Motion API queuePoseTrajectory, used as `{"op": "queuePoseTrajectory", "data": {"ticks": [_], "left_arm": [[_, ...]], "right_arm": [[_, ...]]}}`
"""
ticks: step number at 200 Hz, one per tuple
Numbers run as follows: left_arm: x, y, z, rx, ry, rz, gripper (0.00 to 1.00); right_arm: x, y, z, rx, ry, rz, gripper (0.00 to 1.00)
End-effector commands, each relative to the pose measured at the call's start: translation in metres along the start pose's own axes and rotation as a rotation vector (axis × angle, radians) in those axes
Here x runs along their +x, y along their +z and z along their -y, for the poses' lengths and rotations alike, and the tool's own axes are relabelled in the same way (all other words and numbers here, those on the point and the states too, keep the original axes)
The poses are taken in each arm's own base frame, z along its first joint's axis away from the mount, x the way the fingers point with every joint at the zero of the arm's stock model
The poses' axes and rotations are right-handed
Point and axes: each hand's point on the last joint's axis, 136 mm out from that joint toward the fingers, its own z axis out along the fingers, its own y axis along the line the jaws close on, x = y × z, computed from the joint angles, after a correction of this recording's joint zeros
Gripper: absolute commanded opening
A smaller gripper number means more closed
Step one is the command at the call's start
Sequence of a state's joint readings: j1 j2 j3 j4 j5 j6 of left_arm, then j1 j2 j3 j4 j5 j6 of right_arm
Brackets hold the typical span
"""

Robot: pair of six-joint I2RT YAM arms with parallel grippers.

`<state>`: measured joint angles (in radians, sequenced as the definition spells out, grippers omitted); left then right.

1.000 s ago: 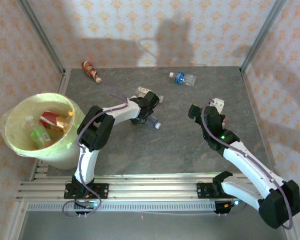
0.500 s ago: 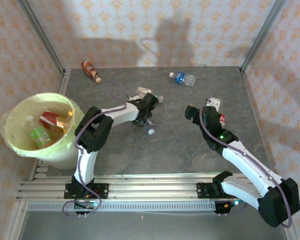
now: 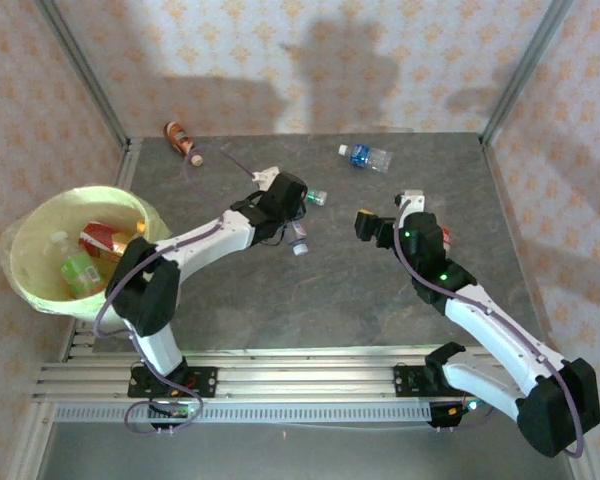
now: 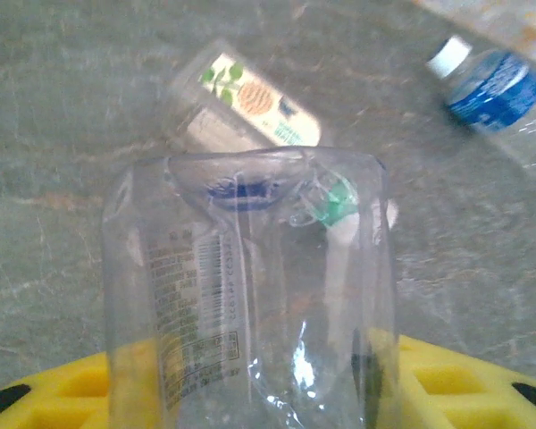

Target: Put the plastic bottles in the bin

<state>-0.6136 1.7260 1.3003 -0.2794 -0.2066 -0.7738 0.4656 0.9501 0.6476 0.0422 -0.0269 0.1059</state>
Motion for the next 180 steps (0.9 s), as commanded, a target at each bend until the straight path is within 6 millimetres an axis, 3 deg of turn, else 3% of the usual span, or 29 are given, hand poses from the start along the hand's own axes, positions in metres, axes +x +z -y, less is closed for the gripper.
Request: {"op": "queuePoseTrajectory", "data": {"ticks": [1,45,95,114,152,180], "left_arm": [[-0.028,-0.027,0.002,0.009,0.058,0.094,0.53],[-0.079,-0.091,-0.005,0.005,0.068,0.231,0.53],[-0.156,-0.211,-0.047,-0.085,0.080,0.449,0.51],[-0.181,-0.256,-0.075,-0.194,0.086,0.553,0.50],[-0.220,-0.340,-0.152,-0.491,0.014,0.764,0.50],[-0.226,-0.364,-0.212,-0.647,-0.104,0.813,0.49]], "right_arm": [[-0.026,-0.006,-0.011,-0.049,-0.005,0.088,0.99],[-0.029,-0.002,-0.008,-0.030,0.032,0.105,0.99],[-0.024,0.006,-0.003,0.004,0.029,0.090,0.99],[-0.022,0.011,-0.004,0.003,0.037,0.077,0.99],[-0.018,0.025,-0.011,-0.021,0.067,0.050,0.99],[-0.015,0.032,-0.015,-0.038,0.081,0.027,1.00]]}}
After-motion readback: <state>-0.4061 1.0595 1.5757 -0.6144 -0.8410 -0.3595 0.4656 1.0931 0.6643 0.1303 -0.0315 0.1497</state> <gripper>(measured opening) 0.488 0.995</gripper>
